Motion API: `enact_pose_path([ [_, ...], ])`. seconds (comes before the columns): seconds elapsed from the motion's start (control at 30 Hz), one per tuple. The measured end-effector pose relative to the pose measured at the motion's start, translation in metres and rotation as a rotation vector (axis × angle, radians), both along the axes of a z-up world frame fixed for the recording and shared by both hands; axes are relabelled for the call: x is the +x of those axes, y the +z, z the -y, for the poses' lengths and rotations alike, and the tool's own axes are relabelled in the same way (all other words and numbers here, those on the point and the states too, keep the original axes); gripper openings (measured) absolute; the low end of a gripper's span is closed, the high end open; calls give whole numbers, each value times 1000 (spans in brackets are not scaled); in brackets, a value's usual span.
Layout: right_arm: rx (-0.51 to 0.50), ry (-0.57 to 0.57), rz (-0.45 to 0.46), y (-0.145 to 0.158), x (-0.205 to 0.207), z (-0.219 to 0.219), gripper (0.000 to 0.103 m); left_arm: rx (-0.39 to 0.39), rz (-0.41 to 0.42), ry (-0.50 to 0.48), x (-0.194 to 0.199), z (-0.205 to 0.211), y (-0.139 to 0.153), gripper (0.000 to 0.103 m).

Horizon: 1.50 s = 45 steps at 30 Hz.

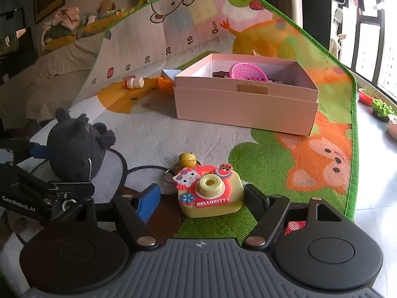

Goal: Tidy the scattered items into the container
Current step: 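Close the right tool on the pink-and-yellow Hello Kitty toy, then carry the plush and Hello Kitty toy over the pink box and open both tools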

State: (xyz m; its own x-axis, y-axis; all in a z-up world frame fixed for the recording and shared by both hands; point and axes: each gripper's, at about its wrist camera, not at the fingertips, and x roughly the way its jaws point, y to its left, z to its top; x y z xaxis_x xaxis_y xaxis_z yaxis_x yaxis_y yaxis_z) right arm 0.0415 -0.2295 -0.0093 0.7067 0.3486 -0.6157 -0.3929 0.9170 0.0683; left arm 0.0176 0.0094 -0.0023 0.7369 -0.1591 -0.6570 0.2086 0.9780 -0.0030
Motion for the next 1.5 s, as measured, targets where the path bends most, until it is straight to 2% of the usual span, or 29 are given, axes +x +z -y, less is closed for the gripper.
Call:
enact_pose_path([
  [0.2,-36,-13,10,-1,-1,-4,68,2,0,1,1,0,0,103],
  [0.3,-46,-20,20,-1,-2,-5,57,-4,1,0,1,0,0,103],
  [0.5,-75,-77,25,1,-3,-6,56,-4,4,10,-1,1,1,103],
  [0.63,-59,-105,5,7,-13,2,56,-105,78,-3,-17,-5,14,103],
  [0.67,-55,-101,10,10,-18,5,56,-108,98,-5,-19,-5,17,103],
  [0.7,-56,-97,20,13,-24,7,56,-89,114,-9,-19,-2,20,103],
  [0.8,-57,-105,53,24,-38,15,56,37,119,-42,-10,12,18,103],
  [0.87,-44,-111,75,35,-47,21,56,76,109,-67,-3,20,16,103],
  [1.0,-31,-98,111,53,-61,29,56,95,111,-107,1,29,18,103],
  [1.07,-42,-95,130,60,-68,31,56,118,125,-104,0,31,19,90],
  [1.2,-51,-86,157,72,-75,37,56,105,129,-179,-13,34,32,90],
  [1.37,-46,-102,173,88,-67,47,56,118,223,-268,-25,49,65,90],
  [1.5,-2,-131,231,118,-43,61,56,111,350,-311,-4,65,109,90],
])
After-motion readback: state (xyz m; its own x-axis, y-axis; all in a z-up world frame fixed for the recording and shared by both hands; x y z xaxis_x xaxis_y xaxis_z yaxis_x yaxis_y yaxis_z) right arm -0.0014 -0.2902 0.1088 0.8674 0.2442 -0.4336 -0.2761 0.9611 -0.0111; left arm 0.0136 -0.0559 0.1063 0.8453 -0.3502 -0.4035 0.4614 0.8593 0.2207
